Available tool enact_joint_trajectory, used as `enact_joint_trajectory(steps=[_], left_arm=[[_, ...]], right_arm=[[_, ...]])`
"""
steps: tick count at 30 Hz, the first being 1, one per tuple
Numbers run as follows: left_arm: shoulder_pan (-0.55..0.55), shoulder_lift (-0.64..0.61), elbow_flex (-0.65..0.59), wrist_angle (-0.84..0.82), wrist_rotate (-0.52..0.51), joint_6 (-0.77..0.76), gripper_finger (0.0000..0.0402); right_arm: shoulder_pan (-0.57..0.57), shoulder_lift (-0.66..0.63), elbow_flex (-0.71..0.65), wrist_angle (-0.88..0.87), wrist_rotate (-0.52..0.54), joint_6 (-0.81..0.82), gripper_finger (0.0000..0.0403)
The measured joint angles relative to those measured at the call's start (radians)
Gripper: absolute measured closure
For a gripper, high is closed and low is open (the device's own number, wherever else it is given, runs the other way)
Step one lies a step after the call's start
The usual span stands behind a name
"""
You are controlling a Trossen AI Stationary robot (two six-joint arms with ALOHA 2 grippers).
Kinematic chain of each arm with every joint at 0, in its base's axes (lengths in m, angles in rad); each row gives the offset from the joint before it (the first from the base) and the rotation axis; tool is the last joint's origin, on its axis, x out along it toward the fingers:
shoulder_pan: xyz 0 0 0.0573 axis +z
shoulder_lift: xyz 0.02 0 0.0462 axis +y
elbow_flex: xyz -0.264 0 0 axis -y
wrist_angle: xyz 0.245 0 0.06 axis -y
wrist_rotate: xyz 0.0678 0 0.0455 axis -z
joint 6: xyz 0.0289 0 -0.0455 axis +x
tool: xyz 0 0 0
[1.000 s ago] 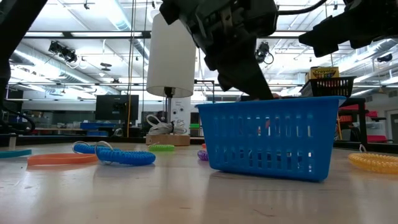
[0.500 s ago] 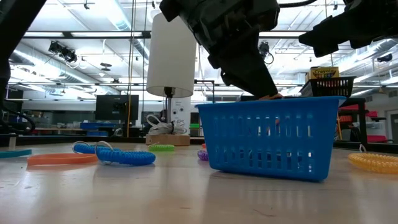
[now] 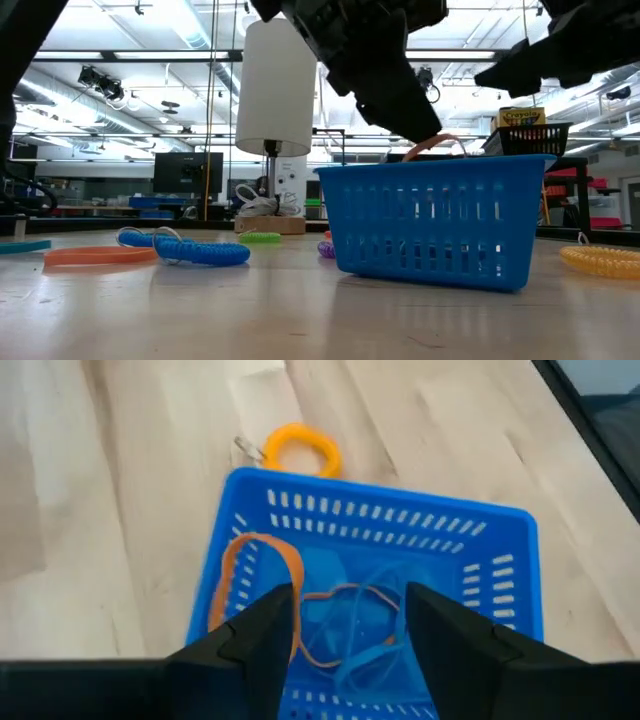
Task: Pick & Place Office Desk Supplies
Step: Put the orange rubber band into the blue bin
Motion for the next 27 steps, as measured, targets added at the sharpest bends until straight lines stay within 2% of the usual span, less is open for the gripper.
enact_joint_trajectory(steps=[9, 18, 23, 27], left_arm=[[0.0, 0.0, 0.0, -0.022, -0.027, 0.007, 0.0202], [-0.01, 0.0, 0.0, -0.016, -0.073, 0.039, 0.0202], [-0.018, 0.0, 0.0, -0.018, -0.187, 0.016, 0.0202], [-0.015, 0.005, 0.0, -0.024, -0.204, 0.011, 0.0202]], right_arm=[[0.0, 0.0, 0.0, -0.008, 0.02, 0.0, 0.0169], [-0.001, 0.0, 0.0, -0.019, 0.02, 0.0, 0.0167], [-0.001, 0.0, 0.0, -0.019, 0.02, 0.0, 0.0167], [-0.001, 0.0, 0.0, -0.019, 0.02, 0.0, 0.0167]])
